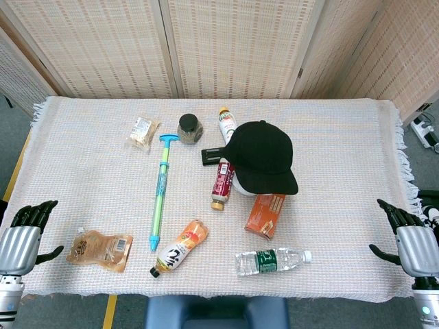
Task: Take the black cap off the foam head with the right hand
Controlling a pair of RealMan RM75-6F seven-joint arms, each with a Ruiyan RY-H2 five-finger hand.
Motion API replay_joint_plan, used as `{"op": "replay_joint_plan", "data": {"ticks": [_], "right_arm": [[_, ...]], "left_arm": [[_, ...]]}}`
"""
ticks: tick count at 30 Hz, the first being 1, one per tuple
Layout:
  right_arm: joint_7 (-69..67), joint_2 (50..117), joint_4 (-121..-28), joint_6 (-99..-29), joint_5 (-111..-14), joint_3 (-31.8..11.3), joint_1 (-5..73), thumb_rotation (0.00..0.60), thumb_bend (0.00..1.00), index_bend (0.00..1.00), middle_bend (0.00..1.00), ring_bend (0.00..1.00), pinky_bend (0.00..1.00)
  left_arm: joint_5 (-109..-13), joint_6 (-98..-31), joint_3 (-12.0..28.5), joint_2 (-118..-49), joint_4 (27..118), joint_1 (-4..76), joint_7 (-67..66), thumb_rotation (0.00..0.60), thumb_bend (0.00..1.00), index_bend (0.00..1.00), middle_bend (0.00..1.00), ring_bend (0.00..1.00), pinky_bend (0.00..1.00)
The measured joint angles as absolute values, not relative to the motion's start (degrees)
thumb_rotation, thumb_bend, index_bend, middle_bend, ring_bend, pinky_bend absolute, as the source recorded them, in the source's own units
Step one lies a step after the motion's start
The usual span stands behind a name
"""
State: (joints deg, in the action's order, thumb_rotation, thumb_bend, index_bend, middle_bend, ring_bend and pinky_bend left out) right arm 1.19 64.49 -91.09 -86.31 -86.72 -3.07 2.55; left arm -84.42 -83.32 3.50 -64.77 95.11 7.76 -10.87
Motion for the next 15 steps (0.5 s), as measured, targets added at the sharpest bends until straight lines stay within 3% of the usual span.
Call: {"op": "replay_joint_plan", "data": {"ticks": [10, 12, 15], "right_arm": [[1.3, 65.0, -90.9, -86.8, -87.3, -3.3, 2.7, 0.600, 0.01, 0.12, 0.25, 0.30, 0.38], [1.3, 65.4, -90.8, -87.2, -87.6, -3.5, 2.8, 0.600, 0.01, 0.13, 0.26, 0.34, 0.42], [1.4, 66.4, -90.5, -88.0, -88.4, -4.1, 3.3, 0.600, 0.01, 0.16, 0.30, 0.45, 0.58]], "left_arm": [[-85.1, -84.7, 3.7, -65.9, 93.9, 7.6, -10.2, 0.600, 0.17, 0.13, 0.16, 0.18, 0.16], [-85.2, -84.8, 3.7, -66.0, 93.8, 7.5, -9.9, 0.600, 0.17, 0.13, 0.16, 0.18, 0.16], [-85.4, -84.8, 3.6, -66.1, 93.8, 7.6, -9.7, 0.600, 0.17, 0.13, 0.16, 0.18, 0.16]]}}
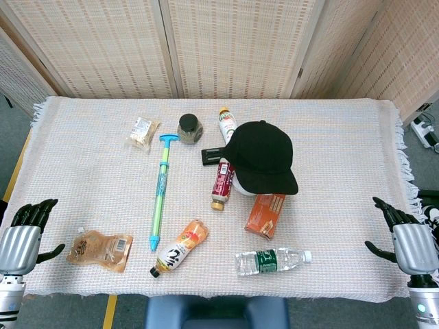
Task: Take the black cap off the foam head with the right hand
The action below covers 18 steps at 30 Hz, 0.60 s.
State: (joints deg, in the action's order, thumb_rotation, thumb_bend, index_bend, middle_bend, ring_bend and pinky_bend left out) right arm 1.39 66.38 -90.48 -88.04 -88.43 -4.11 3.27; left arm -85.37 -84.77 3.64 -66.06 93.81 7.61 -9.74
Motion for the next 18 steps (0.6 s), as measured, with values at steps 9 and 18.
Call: {"op": "replay_joint_plan", "data": {"ticks": [9, 18], "right_arm": [[2.5, 68.3, -92.0, -86.5, -89.6, -8.2, 8.6, 0.600, 0.01, 0.24, 0.34, 0.75, 0.79], [5.8, 69.8, -99.1, -78.5, -87.8, -12.3, 16.7, 0.600, 0.01, 0.25, 0.34, 0.80, 0.82]], "left_arm": [[-86.4, -84.8, 3.4, -65.8, 94.1, 7.9, -9.0, 0.600, 0.17, 0.13, 0.16, 0.18, 0.16], [-86.8, -84.5, 3.0, -65.2, 94.6, 7.9, -8.7, 0.600, 0.17, 0.13, 0.16, 0.18, 0.16]]}}
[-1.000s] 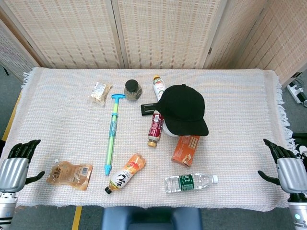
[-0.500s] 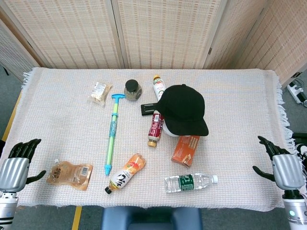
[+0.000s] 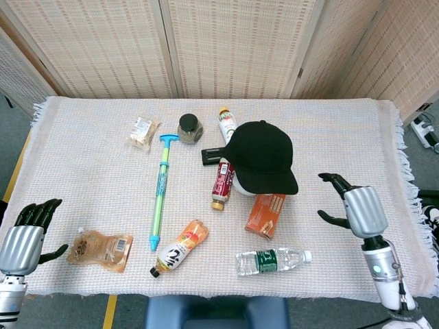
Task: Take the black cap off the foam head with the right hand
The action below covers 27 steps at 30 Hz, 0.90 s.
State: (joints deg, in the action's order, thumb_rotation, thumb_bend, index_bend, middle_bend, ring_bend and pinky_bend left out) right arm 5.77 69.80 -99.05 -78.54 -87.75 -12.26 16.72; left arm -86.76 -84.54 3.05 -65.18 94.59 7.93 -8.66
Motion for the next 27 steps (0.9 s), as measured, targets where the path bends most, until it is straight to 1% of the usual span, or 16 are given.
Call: {"op": "replay_joint_plan", "data": {"ticks": [9, 13, 19, 22, 26, 27], "right_arm": [[9.7, 75.0, -101.6, -74.7, -84.0, -14.5, 22.0, 0.600, 0.02, 0.29, 0.36, 0.83, 0.88], [11.3, 77.2, -100.9, -73.9, -83.2, -14.8, 23.7, 0.600, 0.07, 0.33, 0.40, 0.85, 0.90], [12.1, 80.1, -98.6, -73.5, -82.2, -15.4, 25.8, 0.600, 0.23, 0.43, 0.49, 0.88, 0.96], [12.0, 81.0, -97.8, -73.5, -82.1, -15.5, 26.3, 0.600, 0.37, 0.52, 0.55, 0.90, 0.99], [10.6, 82.1, -96.3, -74.9, -82.5, -15.7, 26.6, 0.600, 0.54, 0.64, 0.63, 0.94, 1.00], [10.2, 82.4, -95.9, -75.4, -82.6, -15.8, 26.6, 0.600, 0.57, 0.66, 0.65, 0.95, 1.00]], "left_arm": [[-86.7, -83.7, 2.9, -65.2, 94.3, 8.3, -8.0, 0.600, 0.17, 0.13, 0.16, 0.18, 0.16], [-86.9, -83.7, 2.9, -65.1, 94.2, 8.4, -7.6, 0.600, 0.17, 0.13, 0.16, 0.18, 0.16], [-86.7, -83.5, 2.8, -65.0, 94.0, 8.4, -6.9, 0.600, 0.17, 0.14, 0.16, 0.18, 0.16], [-86.7, -83.5, 2.7, -64.9, 93.9, 8.3, -6.5, 0.600, 0.17, 0.14, 0.16, 0.18, 0.16], [-86.6, -83.3, 2.6, -64.9, 93.8, 8.4, -6.1, 0.600, 0.17, 0.14, 0.16, 0.18, 0.16], [-86.7, -83.2, 2.5, -64.9, 93.8, 8.4, -6.0, 0.600, 0.17, 0.14, 0.16, 0.18, 0.16]]}}
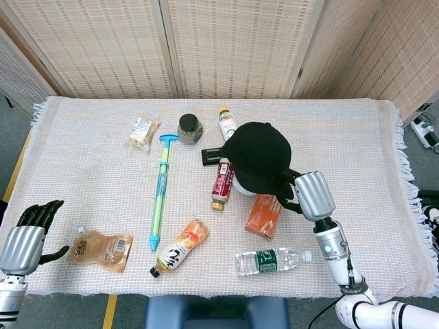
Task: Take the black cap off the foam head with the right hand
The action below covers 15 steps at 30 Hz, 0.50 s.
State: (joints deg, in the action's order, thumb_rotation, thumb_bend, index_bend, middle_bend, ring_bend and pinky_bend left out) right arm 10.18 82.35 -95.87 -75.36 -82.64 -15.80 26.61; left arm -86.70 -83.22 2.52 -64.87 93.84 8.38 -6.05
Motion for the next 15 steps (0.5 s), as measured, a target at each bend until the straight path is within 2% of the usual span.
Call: {"op": "replay_joint_plan", "data": {"ticks": [5, 15], "right_arm": [[7.9, 83.6, -93.7, -77.8, -83.2, -16.6, 26.8, 0.600, 0.67, 0.74, 0.68, 0.97, 1.00], [9.0, 83.0, -92.0, -78.3, -82.2, -19.7, 29.0, 0.600, 0.71, 0.77, 0.70, 0.98, 1.00]], "left_arm": [[-86.9, -83.1, 2.5, -64.9, 94.0, 8.6, -5.9, 0.600, 0.17, 0.14, 0.16, 0.17, 0.16], [-87.1, -82.4, 2.4, -64.8, 94.8, 9.0, -6.4, 0.600, 0.17, 0.14, 0.16, 0.17, 0.16]]}}
